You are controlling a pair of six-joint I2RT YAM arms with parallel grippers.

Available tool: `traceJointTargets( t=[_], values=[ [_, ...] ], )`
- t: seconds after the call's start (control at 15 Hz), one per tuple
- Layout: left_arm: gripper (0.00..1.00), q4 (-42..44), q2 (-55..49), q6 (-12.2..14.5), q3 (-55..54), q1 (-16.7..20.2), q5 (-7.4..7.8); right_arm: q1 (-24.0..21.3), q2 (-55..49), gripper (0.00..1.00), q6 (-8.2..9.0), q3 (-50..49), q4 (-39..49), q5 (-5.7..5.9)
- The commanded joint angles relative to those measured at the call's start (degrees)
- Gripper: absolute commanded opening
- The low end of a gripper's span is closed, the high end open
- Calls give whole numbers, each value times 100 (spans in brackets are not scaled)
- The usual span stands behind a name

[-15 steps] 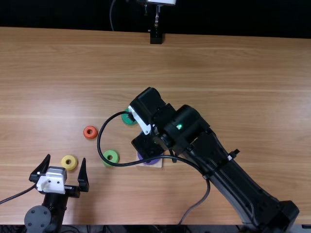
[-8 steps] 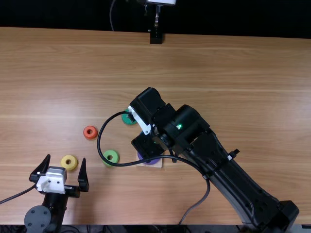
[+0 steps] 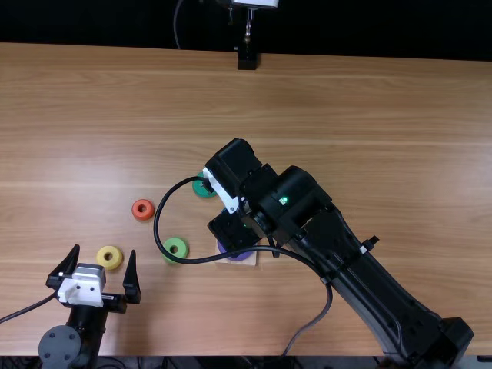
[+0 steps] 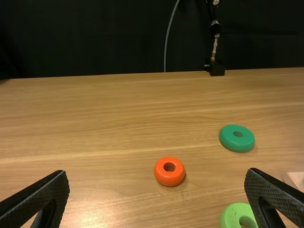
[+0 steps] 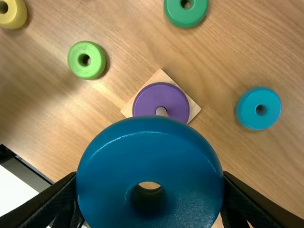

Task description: Build the Hanoi tower: stack the rings onto the peg from bottom to top in this color order: purple, dark blue, light blue, dark green, light green, yellow, orange.

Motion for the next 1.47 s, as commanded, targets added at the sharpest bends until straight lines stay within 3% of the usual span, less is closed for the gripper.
traceJointTargets(
  t=[0.0,1.4],
  values=[
    [100,-66,-67,61,-285,47,19,-29,-3,0,-18,10,8,29],
    [100,-66,-67,61,-285,47,19,-170,348,0,-28,45,8,8]
  ],
)
